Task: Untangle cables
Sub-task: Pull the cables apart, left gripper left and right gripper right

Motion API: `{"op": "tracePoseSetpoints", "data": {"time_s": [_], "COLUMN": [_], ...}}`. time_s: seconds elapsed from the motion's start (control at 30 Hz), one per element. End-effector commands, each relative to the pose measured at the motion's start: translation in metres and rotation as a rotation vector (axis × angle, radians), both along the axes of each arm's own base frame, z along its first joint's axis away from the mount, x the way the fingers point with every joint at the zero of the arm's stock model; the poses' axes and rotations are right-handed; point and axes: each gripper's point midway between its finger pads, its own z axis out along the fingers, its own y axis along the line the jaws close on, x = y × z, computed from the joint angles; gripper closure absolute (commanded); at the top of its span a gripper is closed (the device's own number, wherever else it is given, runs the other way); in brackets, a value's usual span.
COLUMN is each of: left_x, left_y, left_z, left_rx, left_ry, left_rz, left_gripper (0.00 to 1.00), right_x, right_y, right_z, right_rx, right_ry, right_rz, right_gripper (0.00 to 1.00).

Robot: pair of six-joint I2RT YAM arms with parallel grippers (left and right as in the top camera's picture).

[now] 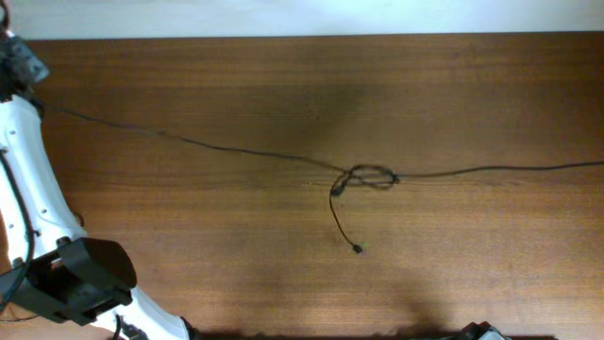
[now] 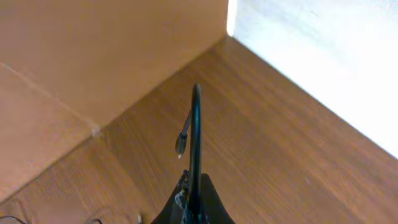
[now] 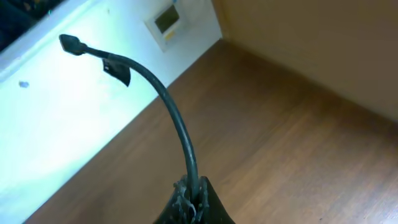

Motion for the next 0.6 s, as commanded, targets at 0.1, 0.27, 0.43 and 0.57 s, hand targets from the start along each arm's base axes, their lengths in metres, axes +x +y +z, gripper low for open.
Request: {"op": "tracePoseSetpoints", "data": {"time_s": [0.1, 0.27, 0.43, 0.57], "left_x": [0.034, 0.034, 0.020, 0.027], "left_y": [-0.047, -0.125, -0.145, -0.145], "left_z": [-0.009, -0.036, -0.070, -0.094], "left_rx": [-0.130, -0.240, -0.306, -0.331], "left_ry": [-0.043, 0.089, 0.242, 0.289], "left_rz": [-0.377, -0.602, -0.601, -0.598], "left_gripper": [1.00, 1.00, 0.78, 0.00], "right_x": [0.083, 0.135, 0.155, 0.161], "right_y": [0.035, 0.111, 0.148, 0.144], "right_z": [-0.086, -0.169, -0.228, -0.244], "right_rx": [0.215, 0.247, 0.261, 0.246], "right_ry": [0.212, 0.525, 0.732, 0.781], "right_rz": [0.449, 0.713, 0.747, 0.711], "right_gripper": [0.96, 0.96, 0.96, 0.43]}}
